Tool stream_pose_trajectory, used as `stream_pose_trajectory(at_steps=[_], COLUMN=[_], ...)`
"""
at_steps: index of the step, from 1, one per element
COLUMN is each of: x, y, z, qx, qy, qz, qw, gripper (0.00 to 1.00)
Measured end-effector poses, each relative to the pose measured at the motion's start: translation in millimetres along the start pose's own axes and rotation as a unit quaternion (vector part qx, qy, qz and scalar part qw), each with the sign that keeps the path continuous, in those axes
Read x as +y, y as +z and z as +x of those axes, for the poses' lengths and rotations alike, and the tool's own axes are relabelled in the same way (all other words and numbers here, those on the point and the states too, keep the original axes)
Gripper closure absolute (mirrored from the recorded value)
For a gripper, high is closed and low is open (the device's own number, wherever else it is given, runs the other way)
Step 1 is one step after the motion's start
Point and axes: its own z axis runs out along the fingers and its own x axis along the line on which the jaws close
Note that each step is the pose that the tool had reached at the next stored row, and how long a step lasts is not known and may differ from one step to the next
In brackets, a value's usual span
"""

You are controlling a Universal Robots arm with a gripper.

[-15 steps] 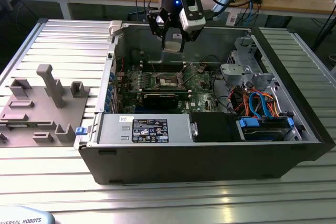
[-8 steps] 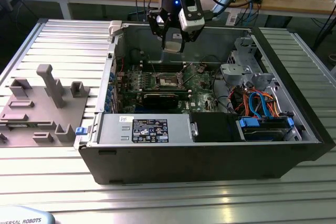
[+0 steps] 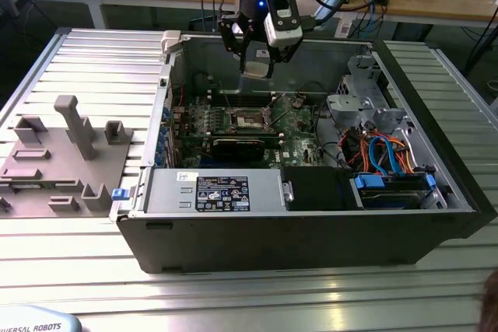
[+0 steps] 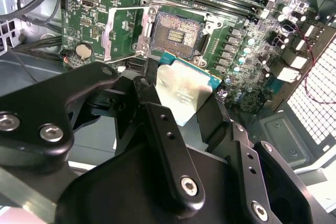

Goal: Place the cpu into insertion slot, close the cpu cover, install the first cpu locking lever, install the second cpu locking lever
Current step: 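Place the cpu into insertion slot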

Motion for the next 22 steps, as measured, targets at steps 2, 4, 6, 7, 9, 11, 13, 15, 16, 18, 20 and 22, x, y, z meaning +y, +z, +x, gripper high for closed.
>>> stream_pose_trajectory(at_steps=[2,4,6,7,9,11,13,15,16,18,20,22], x=[-0.1,-0.1,-0.1,-0.1,-0.1,-0.1,-0.1,-0.1,-0.1,-0.1,-0.1,-0.1], y=[0.1,0.1,0.1,0.1,0.1,0.1,0.1,0.2,0.2,0.3,0.3,0.5], z=[0.0,0.0,0.0,0.0,0.0,0.0,0.0,0.0,0.0,0.0,0.0,-0.1], qx=[-0.0002,-0.0002,-0.0003,-0.0004,-0.0005,-0.0005,-0.0006,-0.0007,-0.0007,-0.0007,-0.0007,-0.0008], qy=[0.002,0.003,0.004,0.004,0.005,0.006,0.007,0.007,0.007,0.007,0.008,0.009], qz=[-0.0001,-0.0001,-0.0001,-0.0001,-0.0001,-0.0001,-0.0001,-0.0001,-0.0001,-0.0001,-0.0001,-0.0001], qw=[1.0,1.0,1.0,1.0,1.0,1.0,1.0,1.0,1.0,1.0,1.0,1.0], gripper=[0.46,0.46,0.46,0.46,0.46,0.46,0.46,0.46,0.46,0.46,0.46,0.46])
